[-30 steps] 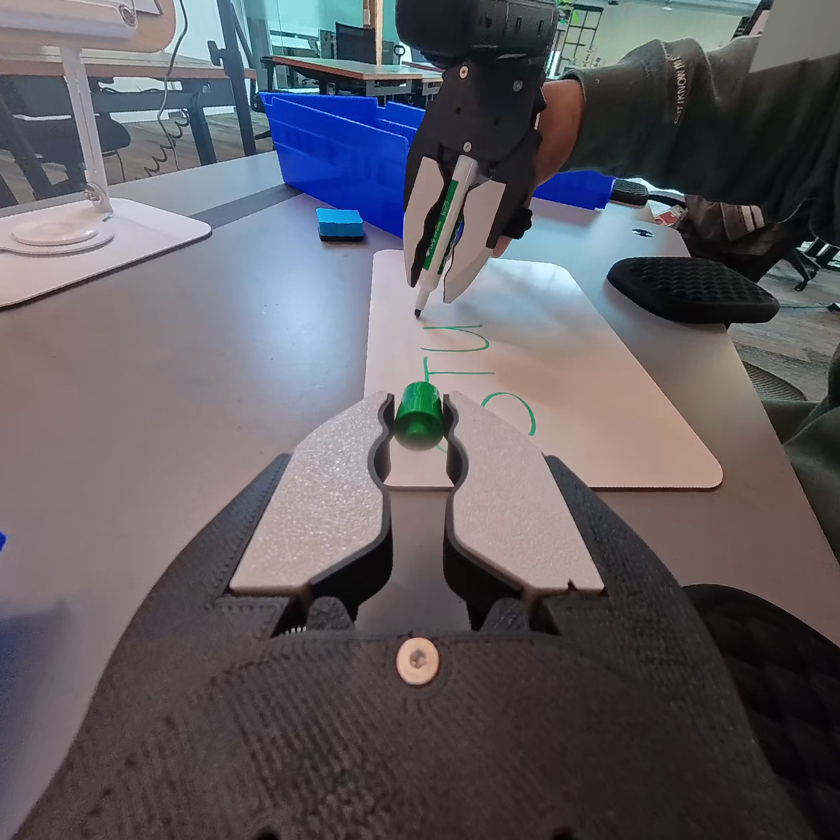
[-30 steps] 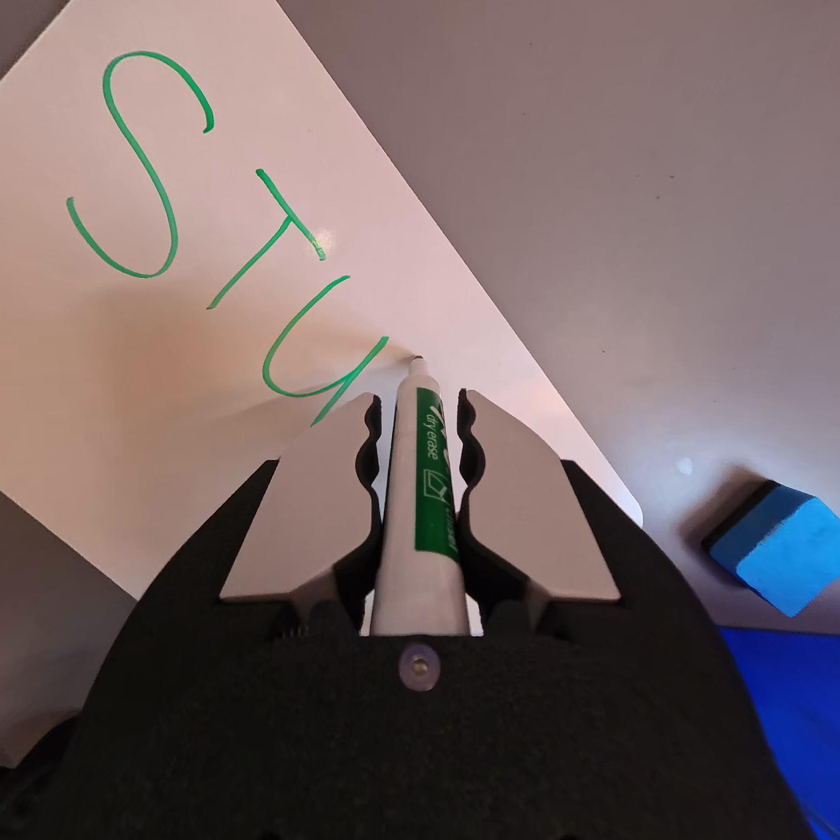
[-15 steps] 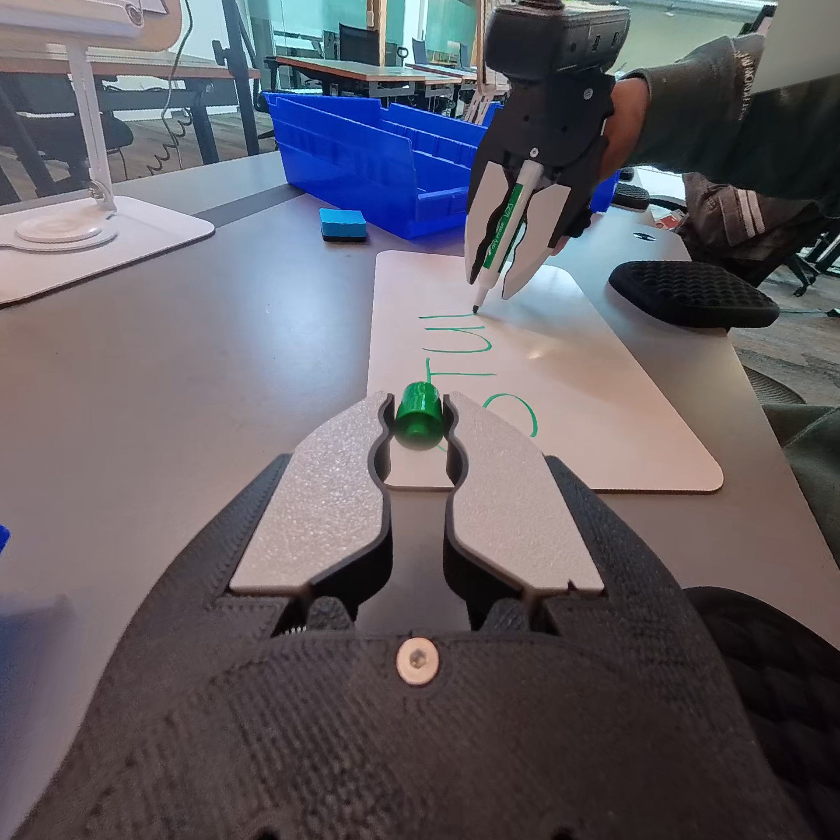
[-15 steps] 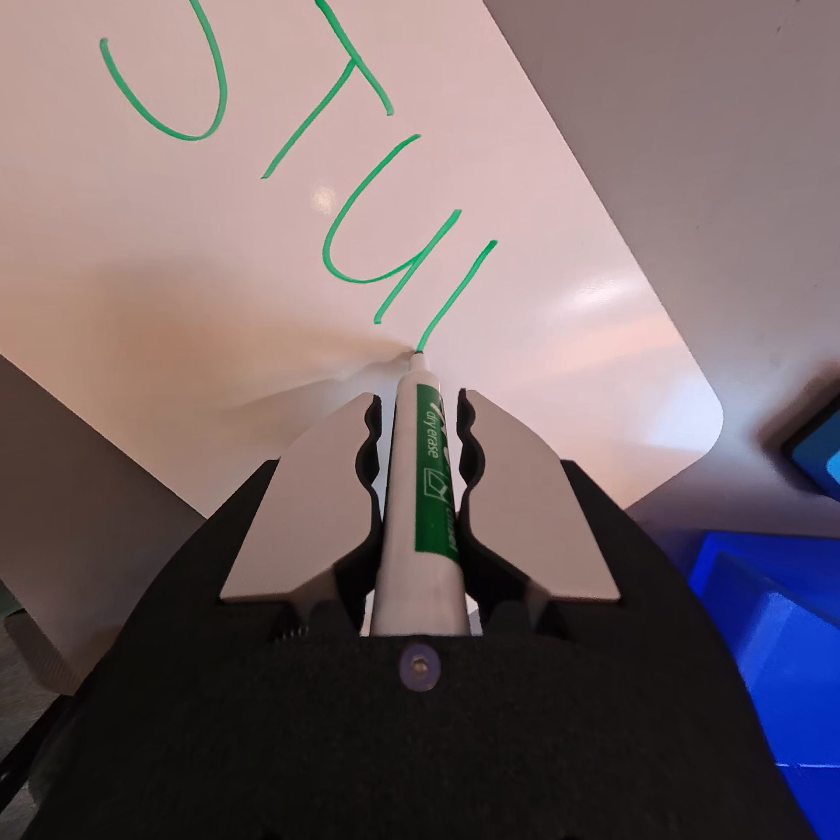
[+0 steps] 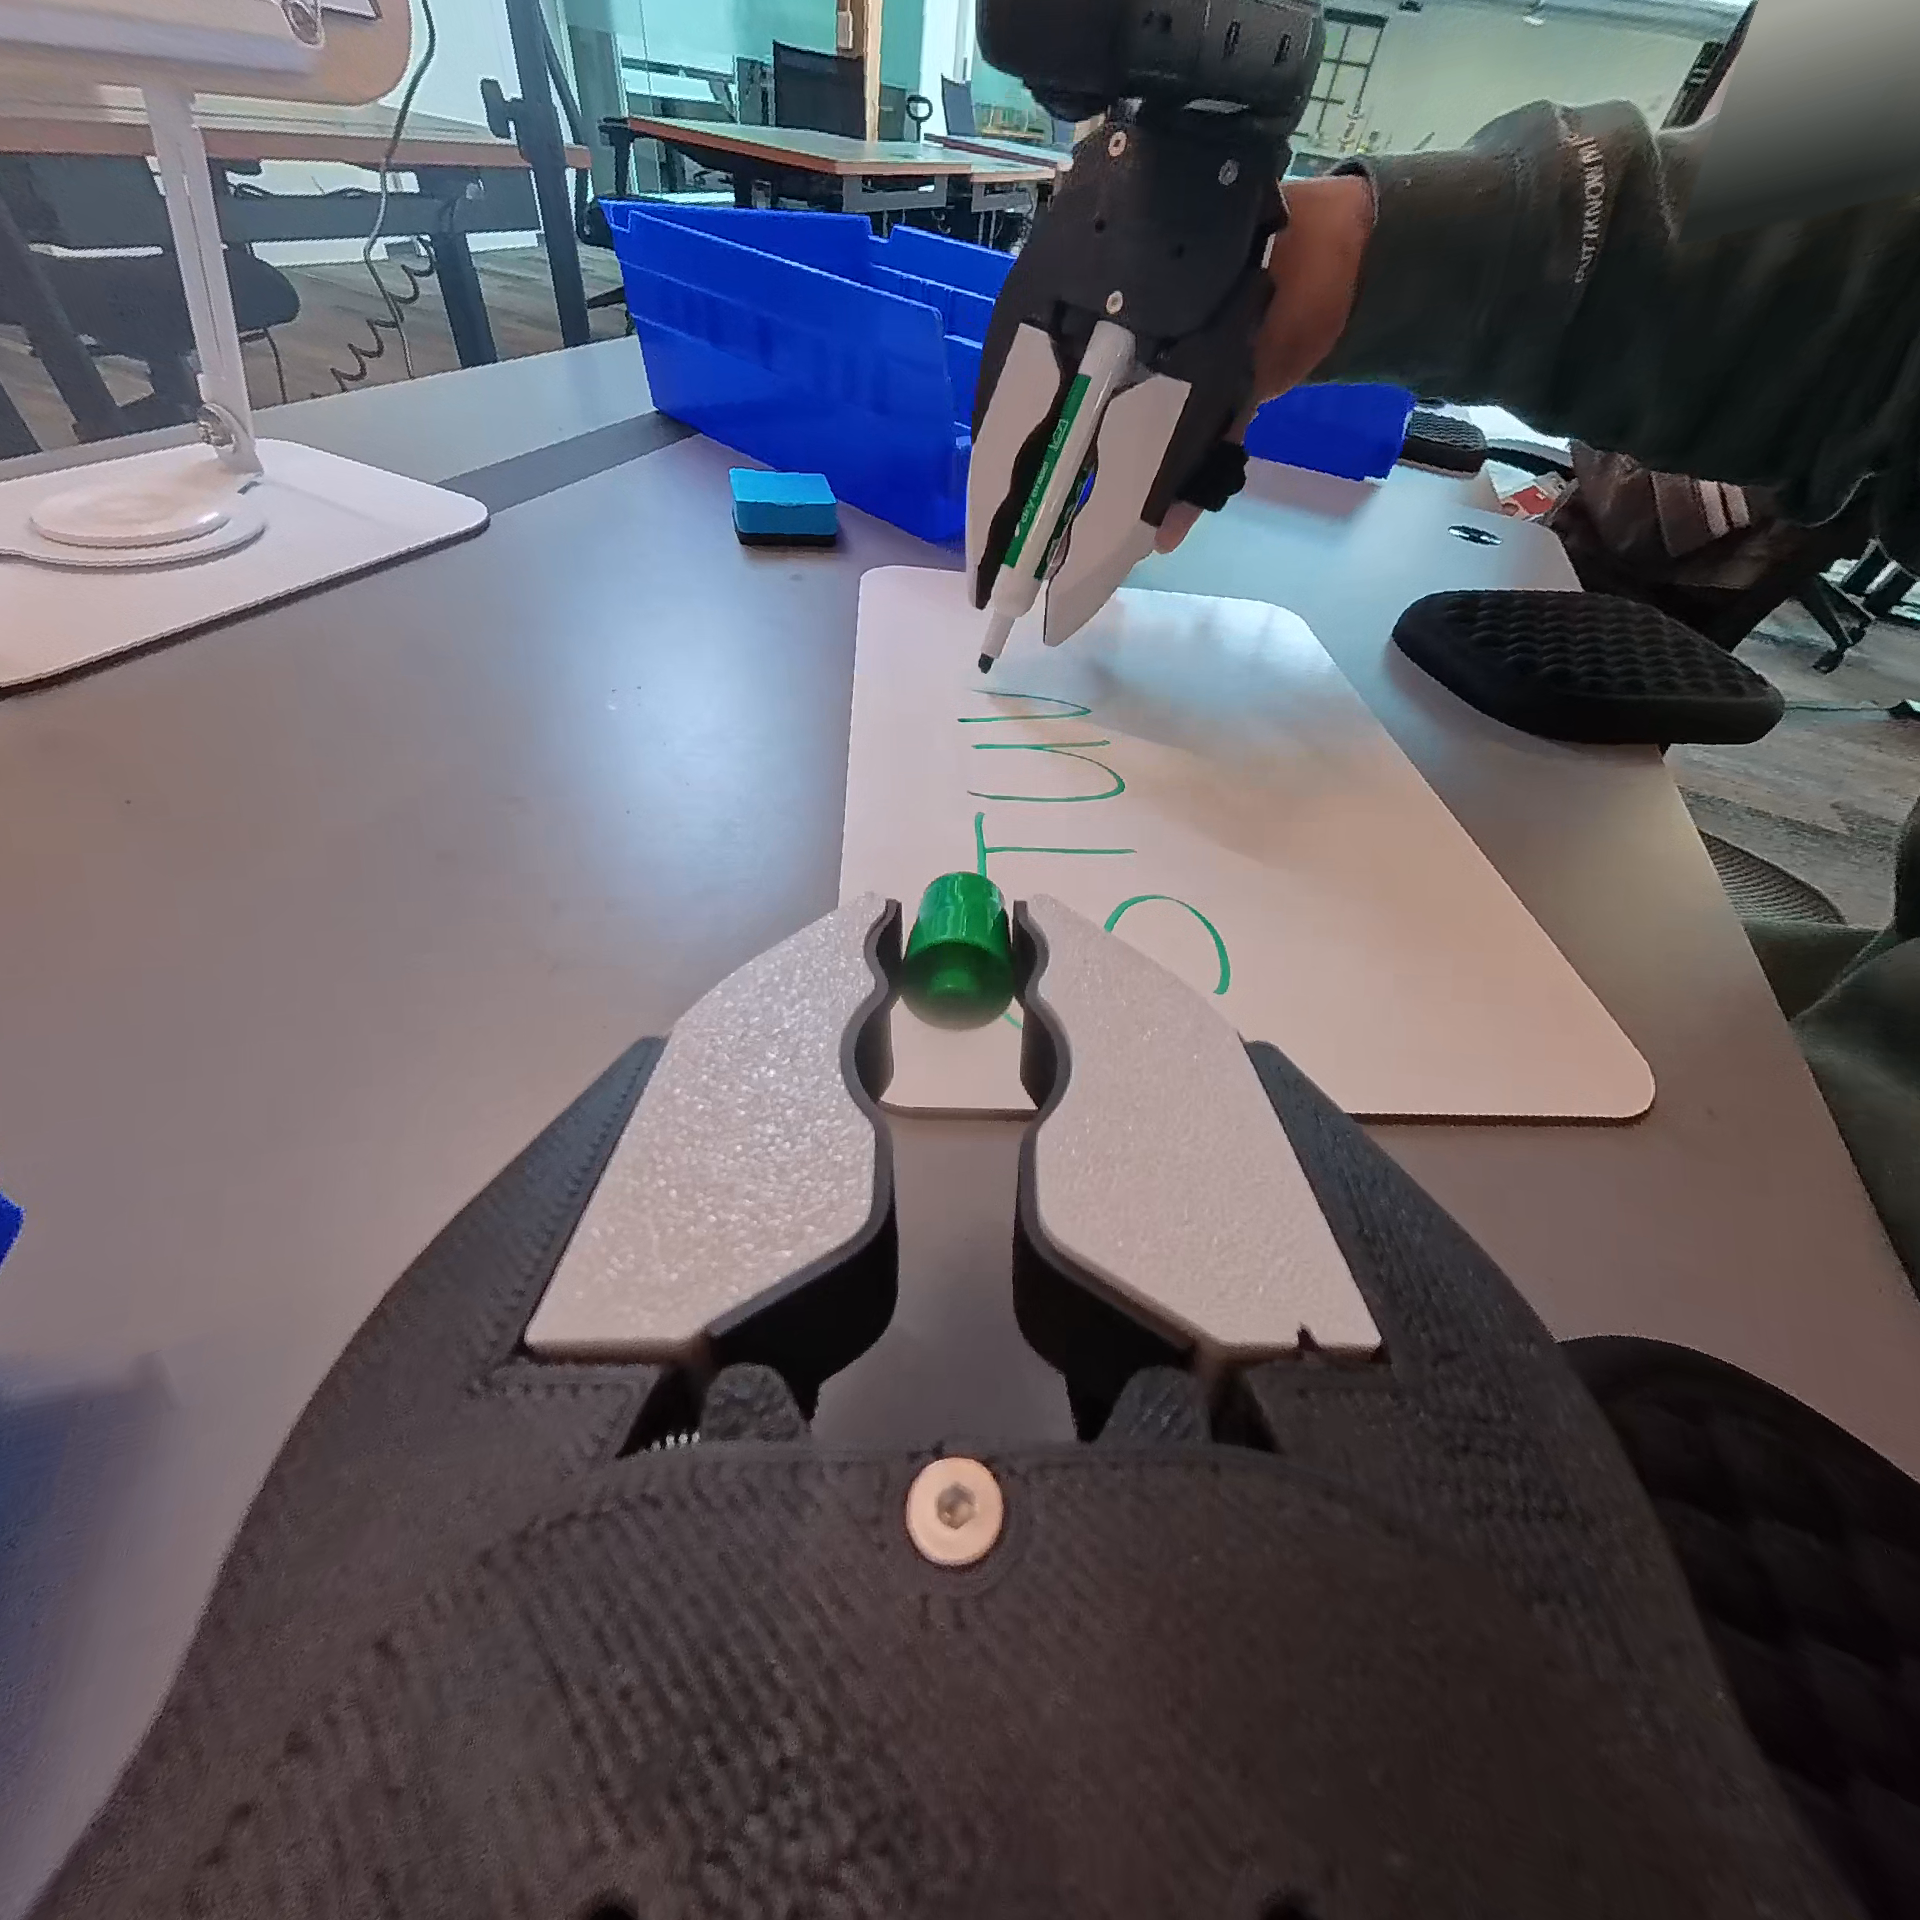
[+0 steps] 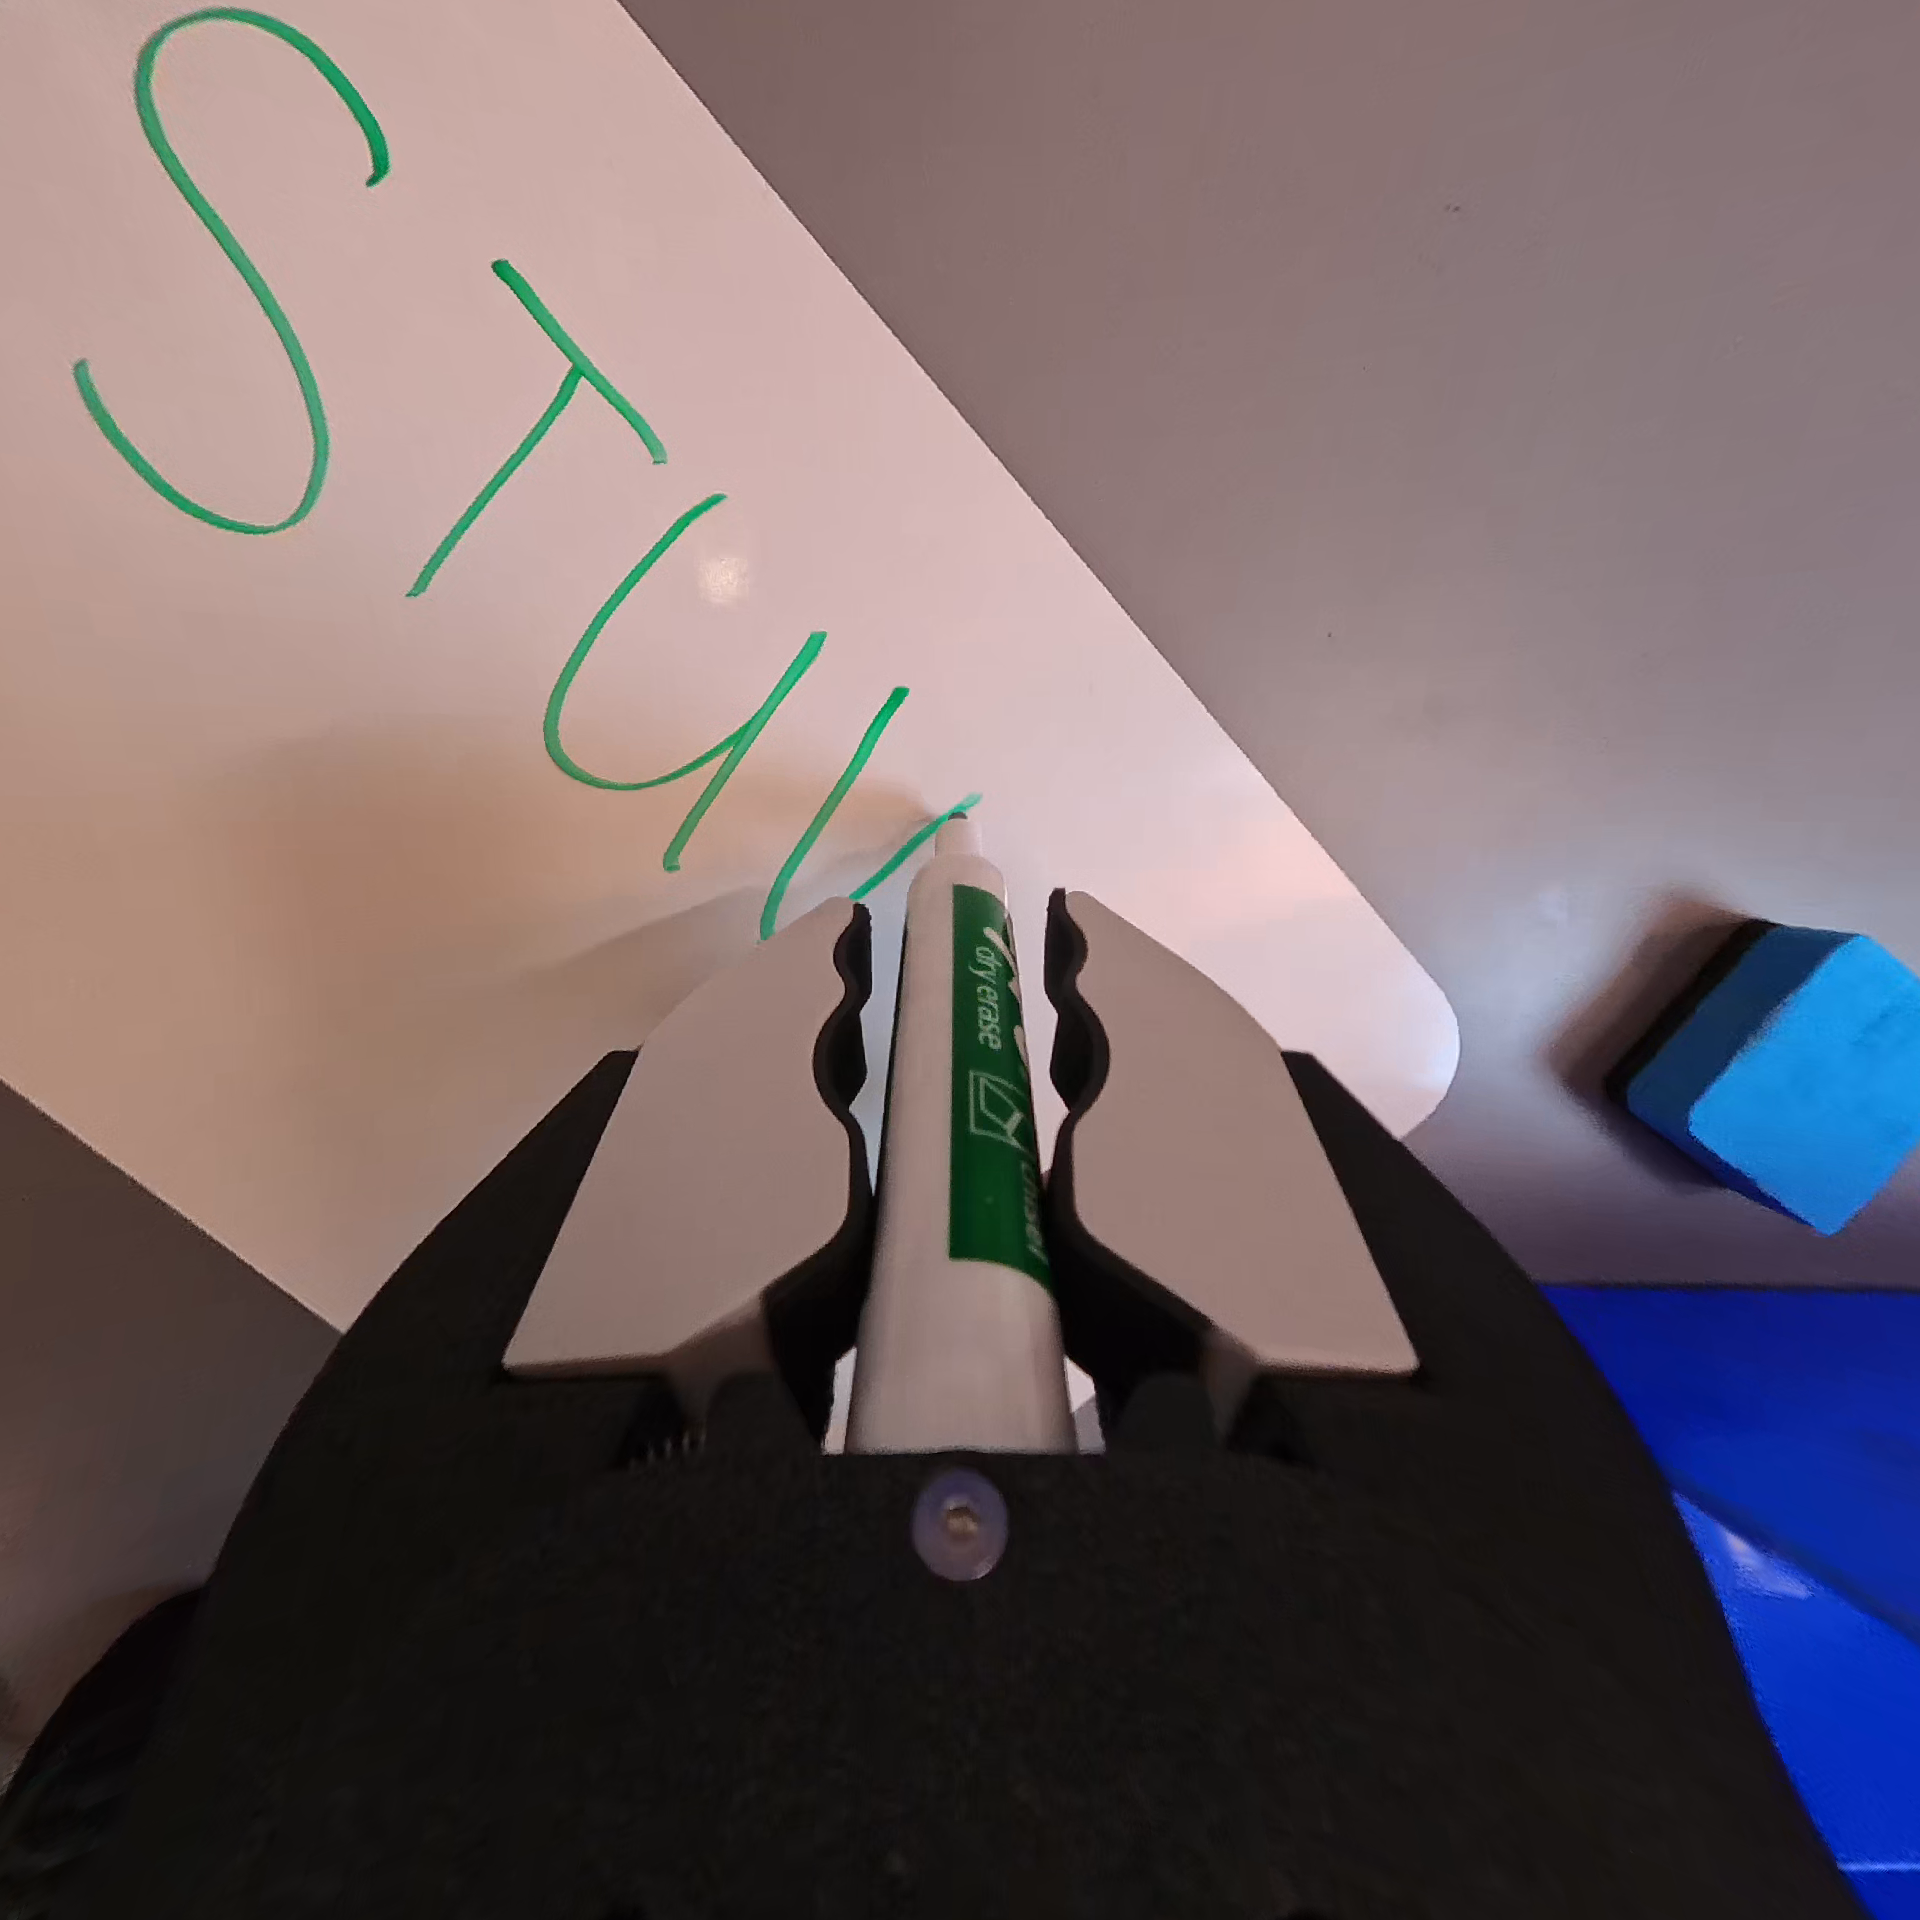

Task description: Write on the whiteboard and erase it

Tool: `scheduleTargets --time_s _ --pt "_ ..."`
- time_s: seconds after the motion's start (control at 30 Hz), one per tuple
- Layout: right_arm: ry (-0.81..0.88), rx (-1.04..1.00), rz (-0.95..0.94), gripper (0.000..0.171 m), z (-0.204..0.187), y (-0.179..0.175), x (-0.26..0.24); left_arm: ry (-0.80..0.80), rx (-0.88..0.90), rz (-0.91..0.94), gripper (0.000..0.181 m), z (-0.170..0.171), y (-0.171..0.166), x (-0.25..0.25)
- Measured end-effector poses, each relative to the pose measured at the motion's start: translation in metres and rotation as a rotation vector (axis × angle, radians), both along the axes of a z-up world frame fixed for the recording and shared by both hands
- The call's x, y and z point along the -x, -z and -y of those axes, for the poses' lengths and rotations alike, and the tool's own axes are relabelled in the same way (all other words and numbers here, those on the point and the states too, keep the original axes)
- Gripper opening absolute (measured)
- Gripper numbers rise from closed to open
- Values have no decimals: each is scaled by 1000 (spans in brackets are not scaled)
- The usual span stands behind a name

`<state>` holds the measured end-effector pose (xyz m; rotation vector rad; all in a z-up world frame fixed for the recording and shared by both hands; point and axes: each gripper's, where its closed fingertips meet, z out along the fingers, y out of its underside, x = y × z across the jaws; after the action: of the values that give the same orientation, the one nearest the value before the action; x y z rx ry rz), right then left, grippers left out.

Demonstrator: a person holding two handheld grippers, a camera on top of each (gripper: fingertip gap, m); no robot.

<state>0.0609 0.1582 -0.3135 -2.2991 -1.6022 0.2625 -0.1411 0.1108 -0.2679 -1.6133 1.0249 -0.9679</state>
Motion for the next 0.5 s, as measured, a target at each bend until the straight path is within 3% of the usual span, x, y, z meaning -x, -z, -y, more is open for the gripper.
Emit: scheduleTargets --time_s 0.33,0.5 --pt "17 -16 16 33 -7 5 -5 -3 1 1 20 -1 0 0" --pt "22 15 27 33 13 6 -15 -1 5 0 20 -1 0 0"
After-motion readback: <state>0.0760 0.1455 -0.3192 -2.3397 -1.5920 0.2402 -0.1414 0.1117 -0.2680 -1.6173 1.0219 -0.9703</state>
